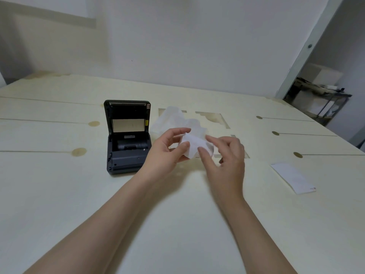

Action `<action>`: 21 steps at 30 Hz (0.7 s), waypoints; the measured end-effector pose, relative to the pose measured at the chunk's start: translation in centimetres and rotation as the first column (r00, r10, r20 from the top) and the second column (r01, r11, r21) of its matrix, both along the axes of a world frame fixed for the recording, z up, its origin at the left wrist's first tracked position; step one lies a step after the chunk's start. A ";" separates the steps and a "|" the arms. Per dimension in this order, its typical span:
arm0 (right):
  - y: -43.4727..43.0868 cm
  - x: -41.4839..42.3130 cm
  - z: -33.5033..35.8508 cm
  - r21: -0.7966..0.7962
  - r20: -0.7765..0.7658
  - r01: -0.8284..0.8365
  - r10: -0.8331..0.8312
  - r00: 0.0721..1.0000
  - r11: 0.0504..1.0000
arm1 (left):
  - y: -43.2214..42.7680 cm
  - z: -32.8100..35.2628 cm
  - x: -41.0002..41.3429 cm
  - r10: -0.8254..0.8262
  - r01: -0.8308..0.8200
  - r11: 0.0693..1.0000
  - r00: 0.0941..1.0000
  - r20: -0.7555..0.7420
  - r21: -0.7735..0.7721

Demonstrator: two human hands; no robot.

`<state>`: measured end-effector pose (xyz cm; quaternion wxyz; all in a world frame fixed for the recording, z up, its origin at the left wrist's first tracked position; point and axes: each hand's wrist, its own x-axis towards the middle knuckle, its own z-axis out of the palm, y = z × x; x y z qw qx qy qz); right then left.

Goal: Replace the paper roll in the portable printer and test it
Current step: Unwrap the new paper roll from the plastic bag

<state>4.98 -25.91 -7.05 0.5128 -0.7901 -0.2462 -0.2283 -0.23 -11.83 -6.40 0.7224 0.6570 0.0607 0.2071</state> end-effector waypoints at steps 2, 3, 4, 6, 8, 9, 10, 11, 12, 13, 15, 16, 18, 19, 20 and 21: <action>0.4 0.0 -0.3 -0.069 0.077 -0.008 0.013 0.997 0.998 | -0.1 0.0 0.1 -0.001 0.001 1.000 1.000 0.005 0.015; 0.5 0.1 -0.3 -0.072 0.098 -0.002 0.009 0.995 0.997 | -0.1 0.0 0.1 0.000 0.000 1.000 1.000 0.005 0.023; 0.5 0.2 -0.4 -0.067 0.115 0.005 0.002 0.993 0.998 | -0.2 0.0 0.1 0.005 -0.005 1.000 1.000 0.004 0.029; 0.4 0.3 -0.5 -0.056 0.145 0.015 -0.006 0.989 0.998 | -0.1 0.0 0.1 0.011 -0.011 0.999 1.000 0.001 0.037; 0.4 0.3 -0.4 -0.055 0.170 0.023 -0.014 0.985 0.998 | -0.2 -0.1 0.0 0.005 -0.005 0.999 1.000 -0.001 0.050; 0.4 0.2 -0.4 -0.061 0.179 0.025 -0.014 0.984 0.998 | -0.3 -0.1 -0.1 0.006 -0.006 0.998 1.000 0.000 0.057; 0.4 0.2 -0.3 -0.069 0.192 0.016 -0.003 0.981 0.997 | -0.5 0.0 -0.1 0.019 -0.019 0.998 1.000 -0.001 0.066; 0.3 0.1 -0.1 -0.091 0.206 -0.010 0.029 0.978 0.996 | -0.6 0.1 -0.1 0.046 -0.046 0.996 0.999 -0.001 0.070; 0.2 -0.1 0.0 -0.125 0.231 -0.048 0.076 0.970 0.991 | -0.7 0.2 0.0 0.081 -0.082 0.995 0.997 0.009 0.053; 0.1 -0.3 0.2 -0.157 0.261 -0.088 0.127 0.957 0.984 | -0.6 0.4 0.1 0.121 -0.121 0.993 0.992 0.029 0.008; -0.2 -0.6 0.5 -0.108 0.262 -0.146 0.170 0.950 0.983 | 0.1 0.7 0.2 0.207 -0.202 0.976 0.976 0.067 -0.079; -0.3 -0.4 0.7 0.002 0.207 -0.136 0.133 0.969 0.991 | 0.6 0.7 0.1 0.247 -0.239 0.966 0.966 0.075 -0.096; -0.3 0.7 1.0 0.182 -0.035 -0.035 0.042 0.999 0.983 | 1.3 0.6 -0.1 0.287 -0.278 0.954 0.954 0.082 -0.109; -0.4 1.9 0.8 0.181 -0.184 0.029 0.005 0.983 0.983 | 1.5 0.4 -0.2 0.297 -0.288 0.951 0.951 0.082 -0.111; -0.4 3.0 0.4 0.136 -0.289 0.060 -0.019 0.957 0.989 | 1.6 0.3 -0.3 0.306 -0.296 0.948 0.948 0.083 -0.112; -0.4 3.9 0.3 0.074 -0.358 0.054 -0.024 0.934 0.996 | 1.6 0.2 -0.3 0.318 -0.308 0.945 0.944 0.085 -0.112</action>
